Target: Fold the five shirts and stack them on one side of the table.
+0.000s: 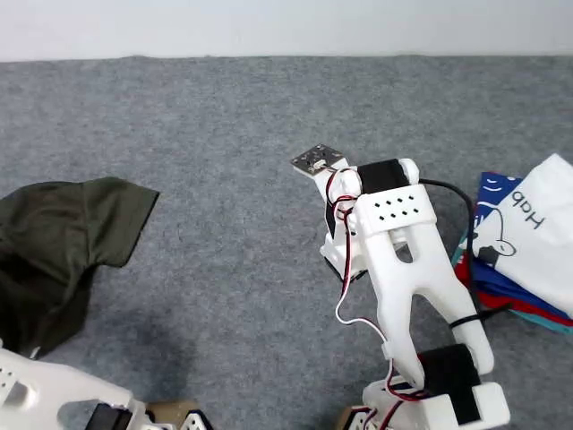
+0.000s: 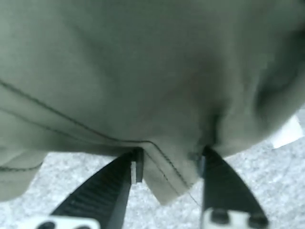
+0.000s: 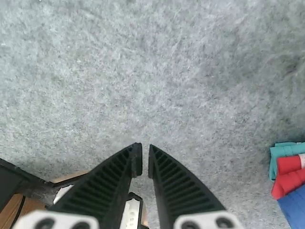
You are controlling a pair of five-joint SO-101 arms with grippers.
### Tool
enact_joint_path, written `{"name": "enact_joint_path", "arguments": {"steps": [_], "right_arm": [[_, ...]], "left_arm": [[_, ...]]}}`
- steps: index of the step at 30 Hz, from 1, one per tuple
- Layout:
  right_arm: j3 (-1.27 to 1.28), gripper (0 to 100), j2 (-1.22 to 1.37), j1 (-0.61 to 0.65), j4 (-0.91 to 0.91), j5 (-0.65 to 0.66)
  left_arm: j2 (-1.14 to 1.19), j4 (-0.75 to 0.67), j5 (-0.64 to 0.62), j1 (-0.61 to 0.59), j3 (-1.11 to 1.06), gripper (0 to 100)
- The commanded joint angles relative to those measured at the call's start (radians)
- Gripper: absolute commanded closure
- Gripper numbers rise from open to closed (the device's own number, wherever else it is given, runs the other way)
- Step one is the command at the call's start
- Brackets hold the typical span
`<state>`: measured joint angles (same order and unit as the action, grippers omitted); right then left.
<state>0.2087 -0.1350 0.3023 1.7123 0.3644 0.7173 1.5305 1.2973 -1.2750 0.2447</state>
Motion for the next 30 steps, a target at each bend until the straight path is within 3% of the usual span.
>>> {"name": "enact_joint_path", "arguments": {"steps": [1, 4, 11, 13, 18, 22, 30], "right_arm": [[-0.054, 96.5, -0.013, -0.001, 0.021, -0.012], [-0.054, 96.6, -0.015, -0.012, 0.022, -0.049], [-0.060, 96.6, -0.019, -0.071, 0.035, -0.087], [-0.087, 96.6, -0.036, -0.079, 0.054, -0.087], [-0.153, 96.6, -0.104, -0.084, 0.076, -0.083], [-0.155, 96.6, -0.145, -0.084, 0.076, -0.083], [-0.153, 96.6, -0.206, -0.183, 0.077, -0.083]], "left_arm": [[0.097, -0.025, 0.012, 0.021, -0.005, 91], [0.100, 0.023, 0.017, 0.021, -0.005, 99], [0.011, 0.224, 0.055, 0.028, 0.054, 99], [-0.061, 0.224, 0.043, 0.044, 0.058, 99], [-0.287, 0.224, -0.081, 0.114, 0.058, 99], [-0.470, 0.221, -0.255, 0.216, 0.064, 99], [-0.822, 0.221, -0.551, 0.543, 0.070, 99]]}}
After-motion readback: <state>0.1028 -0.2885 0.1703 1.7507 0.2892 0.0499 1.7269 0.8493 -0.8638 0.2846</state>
